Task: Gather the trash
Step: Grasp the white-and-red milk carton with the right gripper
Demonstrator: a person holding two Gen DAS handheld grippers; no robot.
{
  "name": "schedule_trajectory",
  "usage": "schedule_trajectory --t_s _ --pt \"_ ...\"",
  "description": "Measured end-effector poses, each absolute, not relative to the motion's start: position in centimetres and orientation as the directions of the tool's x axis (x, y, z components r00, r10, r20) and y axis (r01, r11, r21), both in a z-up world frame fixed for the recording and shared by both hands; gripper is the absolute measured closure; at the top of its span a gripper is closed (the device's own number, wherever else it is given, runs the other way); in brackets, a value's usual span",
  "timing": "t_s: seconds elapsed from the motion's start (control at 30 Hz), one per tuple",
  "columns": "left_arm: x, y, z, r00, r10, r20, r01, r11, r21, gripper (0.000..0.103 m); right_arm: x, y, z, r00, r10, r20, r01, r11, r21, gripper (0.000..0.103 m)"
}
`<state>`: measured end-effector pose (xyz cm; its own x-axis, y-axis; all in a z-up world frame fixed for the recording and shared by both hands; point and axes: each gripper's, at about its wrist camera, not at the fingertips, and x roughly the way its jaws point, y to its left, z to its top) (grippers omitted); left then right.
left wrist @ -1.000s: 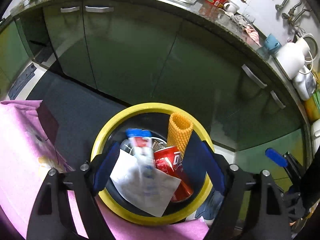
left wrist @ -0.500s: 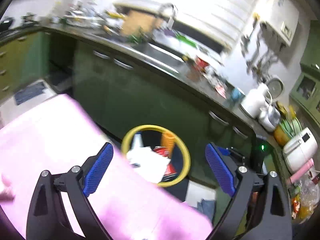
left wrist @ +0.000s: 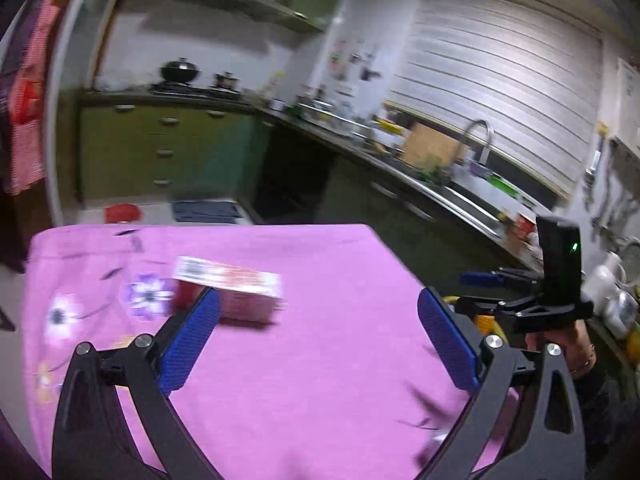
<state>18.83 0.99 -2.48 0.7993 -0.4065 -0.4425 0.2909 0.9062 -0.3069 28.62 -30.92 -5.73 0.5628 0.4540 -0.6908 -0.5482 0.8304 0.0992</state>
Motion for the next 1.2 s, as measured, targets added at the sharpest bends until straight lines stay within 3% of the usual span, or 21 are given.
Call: schedule_trajectory --t_s 0.23,0.4,0.6,0.67,0.73,0.9,0.97,1.0,1.2 --pt "17.9 6.1 -1.5 0.888 -0.219 -0.404 0.114 0.956 -0.269 0.007 33.7 -18.6 -6.2 0.403 0.565 -0.720 -0.772 0.632 0.064 0.027" --pt "18.7 7.5 -2.1 0.875 -0.235 -0.424 0.090 0.938 -0.334 0.007 37.5 -11.7 -8.7 0.313 0.541 -0.781 -0.856 0.517 0.016 0.027" --pt "18.6 6.8 -2.7 0.863 -0.249 -0.440 0.107 0.941 -0.322 0.007 41.5 -7.3 -12.0 0.224 0.484 -0.846 -0.885 0.464 0.031 0.027" --pt "18.6 6.5 -2.8 0.862 -0.252 -0.441 0.113 0.942 -0.317 0.007 42.0 -6.3 -13.2 0.205 0.467 -0.860 -0.891 0.453 0.034 0.030" --pt "18.7 6.4 -3.0 0.859 -0.255 -0.443 0.116 0.941 -0.317 0.007 42.0 -5.8 -13.9 0.184 0.457 -0.870 -0.896 0.443 0.043 0.043" --pt "18.7 6.3 -3.1 0.855 -0.269 -0.443 0.122 0.935 -0.332 0.007 41.9 -4.8 -14.9 0.162 0.443 -0.882 -0.903 0.427 0.049 0.046" --pt "18.8 6.3 -3.2 0.854 -0.270 -0.445 0.121 0.934 -0.335 0.007 41.7 -4.7 -15.0 0.163 0.440 -0.883 -0.902 0.429 0.047 0.055" --pt "18.8 6.3 -3.2 0.853 -0.270 -0.447 0.121 0.935 -0.334 0.007 41.7 -4.7 -15.1 0.163 0.441 -0.883 -0.899 0.435 0.052 0.065" --pt "18.7 6.1 -3.2 0.850 -0.288 -0.441 0.131 0.927 -0.352 0.007 41.3 -6.2 -14.6 0.187 0.460 -0.868 -0.872 0.484 0.069 0.068"
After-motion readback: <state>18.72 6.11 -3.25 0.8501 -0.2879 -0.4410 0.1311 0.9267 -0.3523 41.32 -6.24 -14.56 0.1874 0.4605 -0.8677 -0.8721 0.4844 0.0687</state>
